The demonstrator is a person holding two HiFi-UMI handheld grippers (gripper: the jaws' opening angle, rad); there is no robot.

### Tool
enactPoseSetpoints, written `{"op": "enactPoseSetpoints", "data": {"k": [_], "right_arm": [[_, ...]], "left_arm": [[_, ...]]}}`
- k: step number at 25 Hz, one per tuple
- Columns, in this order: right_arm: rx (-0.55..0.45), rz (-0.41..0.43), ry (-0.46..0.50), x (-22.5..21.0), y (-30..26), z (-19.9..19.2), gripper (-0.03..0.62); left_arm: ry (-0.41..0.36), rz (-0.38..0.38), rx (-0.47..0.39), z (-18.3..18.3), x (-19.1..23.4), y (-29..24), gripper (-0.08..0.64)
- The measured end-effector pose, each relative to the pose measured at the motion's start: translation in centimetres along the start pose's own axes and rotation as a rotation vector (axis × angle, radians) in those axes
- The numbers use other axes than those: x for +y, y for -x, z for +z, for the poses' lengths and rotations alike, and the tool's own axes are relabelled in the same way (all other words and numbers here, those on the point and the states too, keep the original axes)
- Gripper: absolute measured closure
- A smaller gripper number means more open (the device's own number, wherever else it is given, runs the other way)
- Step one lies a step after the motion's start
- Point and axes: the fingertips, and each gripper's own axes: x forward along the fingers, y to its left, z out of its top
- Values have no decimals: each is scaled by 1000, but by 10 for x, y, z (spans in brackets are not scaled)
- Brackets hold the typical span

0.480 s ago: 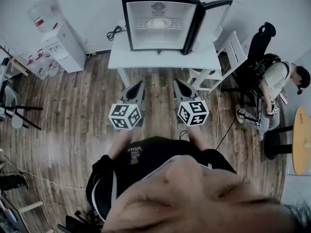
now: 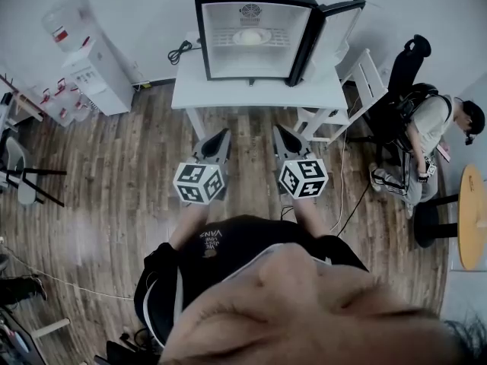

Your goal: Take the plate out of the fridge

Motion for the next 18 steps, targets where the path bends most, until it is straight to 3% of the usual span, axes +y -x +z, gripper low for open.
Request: {"op": "enactPoseSetpoints", "data": {"k": [18], "right_arm": [[-22, -90, -14, 21, -13, -4, 580]], "left_arm": [[-8, -63, 18, 1, 30, 12, 543]]}}
